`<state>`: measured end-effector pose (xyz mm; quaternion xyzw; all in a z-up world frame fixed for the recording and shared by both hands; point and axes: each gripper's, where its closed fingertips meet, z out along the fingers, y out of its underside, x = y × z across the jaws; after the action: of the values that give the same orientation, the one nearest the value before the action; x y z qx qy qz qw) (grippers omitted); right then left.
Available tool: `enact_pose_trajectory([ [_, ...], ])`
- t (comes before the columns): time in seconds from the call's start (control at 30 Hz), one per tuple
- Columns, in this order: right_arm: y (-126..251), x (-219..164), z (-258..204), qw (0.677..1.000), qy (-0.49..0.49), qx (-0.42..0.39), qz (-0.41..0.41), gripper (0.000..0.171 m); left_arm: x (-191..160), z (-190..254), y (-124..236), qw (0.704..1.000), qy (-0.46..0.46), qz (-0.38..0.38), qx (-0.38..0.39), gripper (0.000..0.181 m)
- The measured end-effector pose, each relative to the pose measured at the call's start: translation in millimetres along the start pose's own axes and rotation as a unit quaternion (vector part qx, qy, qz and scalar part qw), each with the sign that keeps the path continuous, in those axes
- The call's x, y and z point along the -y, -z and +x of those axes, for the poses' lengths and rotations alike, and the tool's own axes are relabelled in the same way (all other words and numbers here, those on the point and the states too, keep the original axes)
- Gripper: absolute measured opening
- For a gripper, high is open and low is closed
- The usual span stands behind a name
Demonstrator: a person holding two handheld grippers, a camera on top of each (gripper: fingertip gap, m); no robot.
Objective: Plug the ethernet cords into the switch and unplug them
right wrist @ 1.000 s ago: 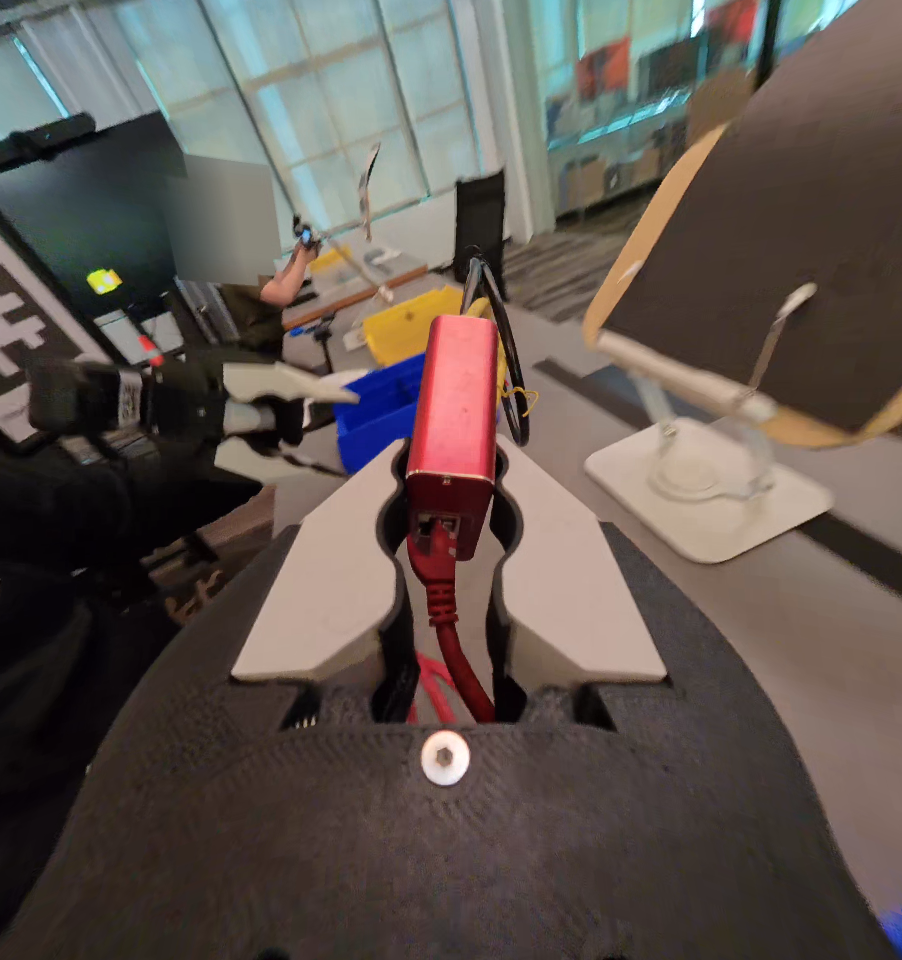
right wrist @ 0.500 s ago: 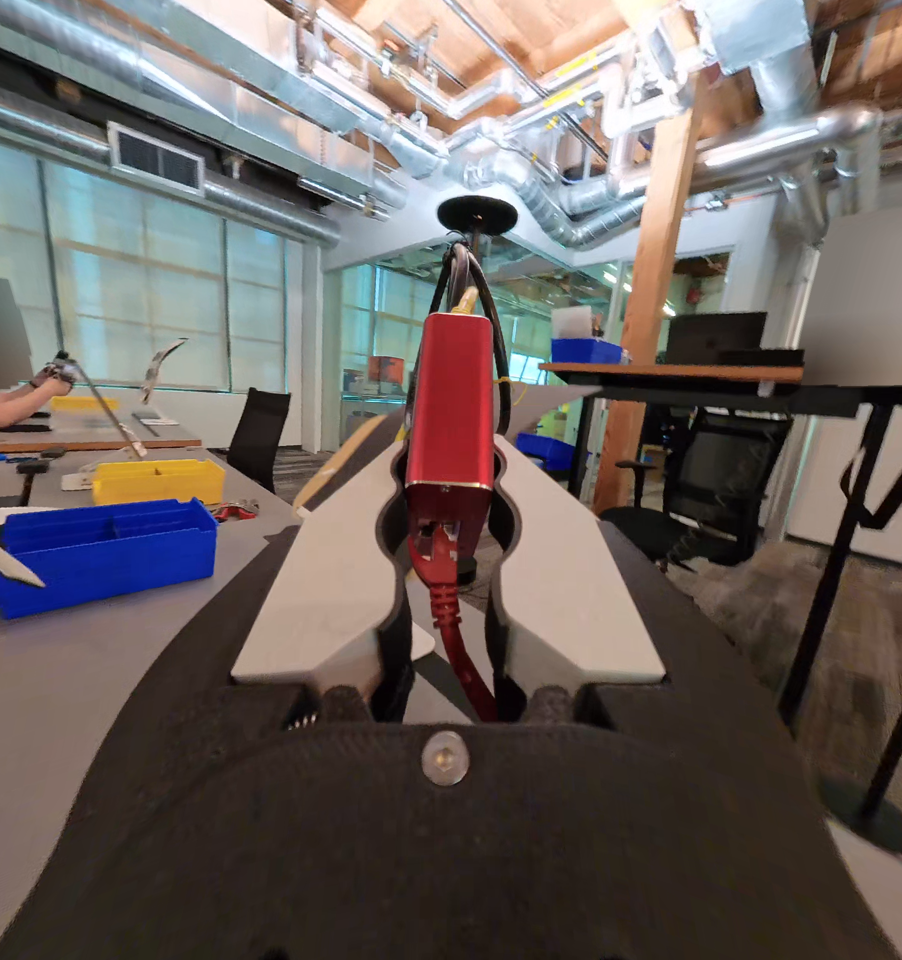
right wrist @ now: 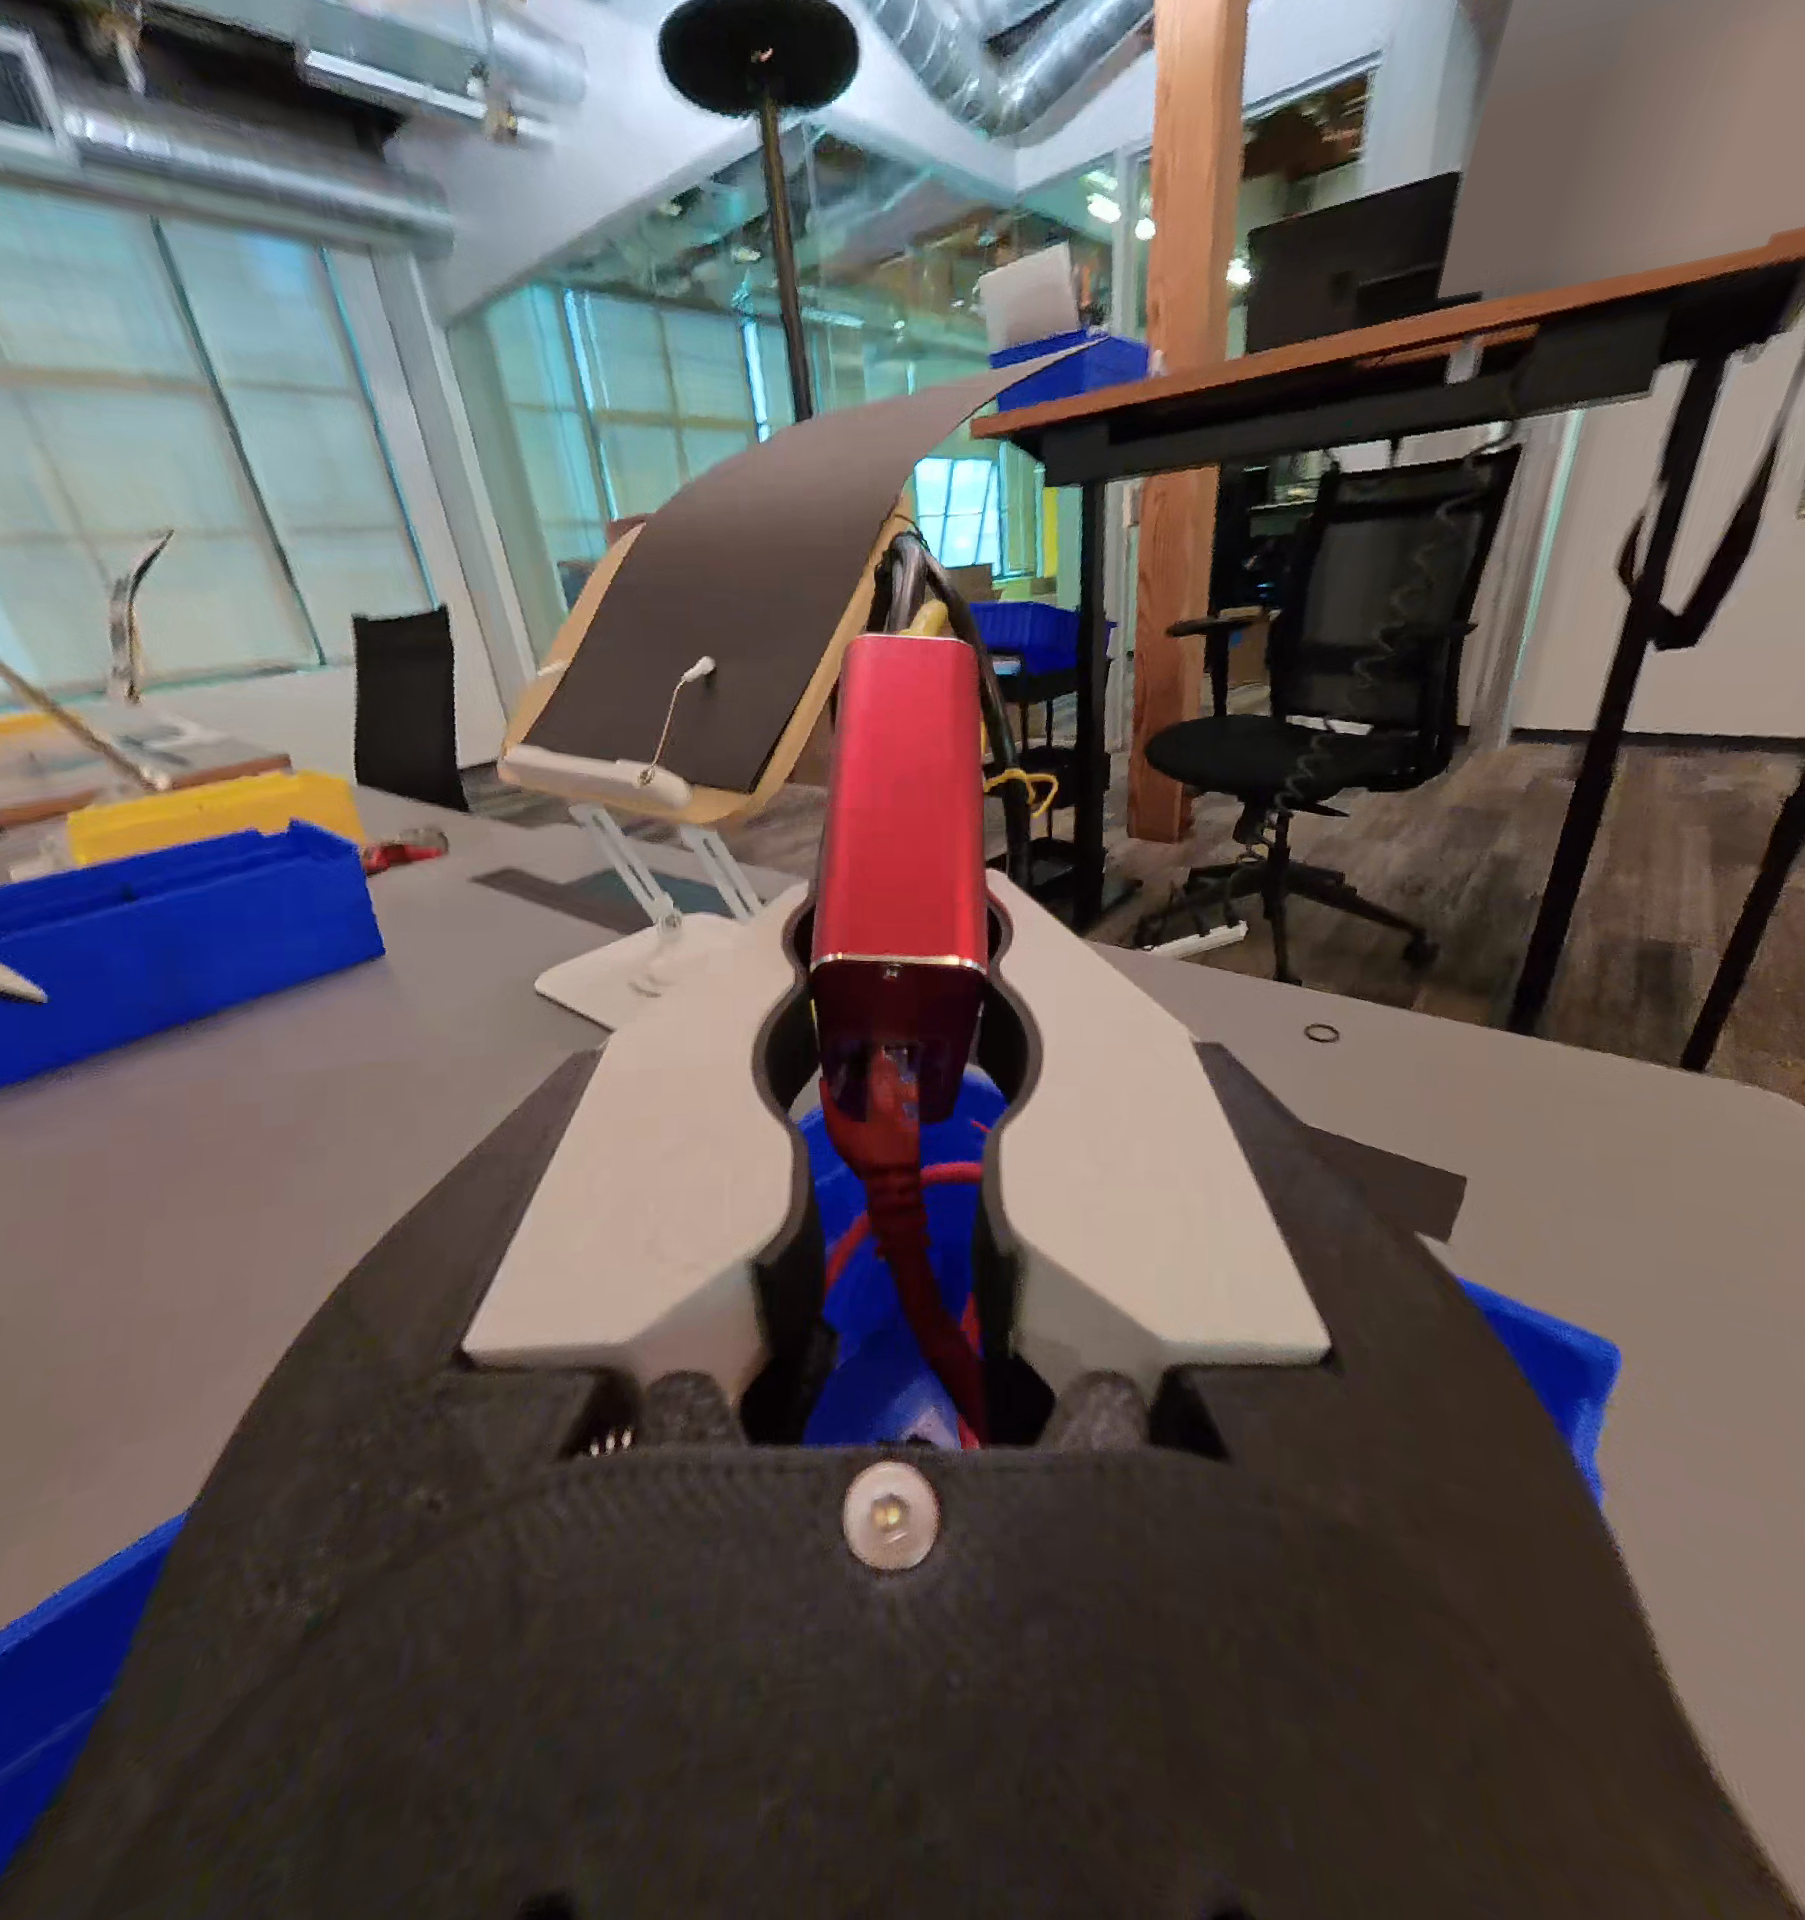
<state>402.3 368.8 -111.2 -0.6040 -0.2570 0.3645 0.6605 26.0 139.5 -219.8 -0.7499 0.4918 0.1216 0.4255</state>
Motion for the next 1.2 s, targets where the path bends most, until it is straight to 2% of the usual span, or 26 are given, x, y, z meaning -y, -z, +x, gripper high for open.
enact_pose_trajectory([
  [0.17, 24.0, -5.2, 5.8, 0.999, 0.006, -0.042, -0.006, 0.025, -6.6, 8.3, -4.8, 1.0, -0.009, -0.008, -0.009, 0.039],
  [0.33, 30.5, -17.3, 6.9, 0.996, 0.017, -0.079, -0.036, 0.025, -11.2, 10.3, -7.8, 1.0, -0.01, -0.014, -0.012, 0.039],
  [0.57, 23.3, -61.2, 14.3, 0.968, 0.102, -0.138, -0.181, 0.025, -16.8, 14.6, -11.1, 1.0, -0.014, -0.02, -0.016, 0.038],
  [0.67, 25.5, -85.7, 22.5, 0.939, 0.133, -0.167, -0.268, 0.027, -17.7, 15.6, -11.4, 0.999, -0.017, -0.021, -0.017, 0.037],
  [0.77, 29.7, -122.1, 31.3, 0.885, 0.184, -0.177, -0.389, 0.027, -18.4, 16.3, -11.9, 0.999, -0.019, -0.021, -0.018, 0.037],
  [0.83, 26.7, -133.2, 32.4, 0.868, 0.206, -0.174, -0.416, 0.027, -19.0, 17.5, -12.5, 0.999, -0.022, -0.023, -0.018, 0.037],
  [1.07, 37.5, -160.3, 34.2, 0.8, 0.189, -0.169, -0.544, 0.028, -19.6, 23.8, -15.5, 0.999, -0.034, -0.029, -0.024, 0.037],
  [1.2, 47.7, -175.9, 29.7, 0.737, 0.165, -0.154, -0.637, 0.028, -19.7, 28.3, -16.8, 0.998, -0.036, -0.03, -0.031, 0.036],
])
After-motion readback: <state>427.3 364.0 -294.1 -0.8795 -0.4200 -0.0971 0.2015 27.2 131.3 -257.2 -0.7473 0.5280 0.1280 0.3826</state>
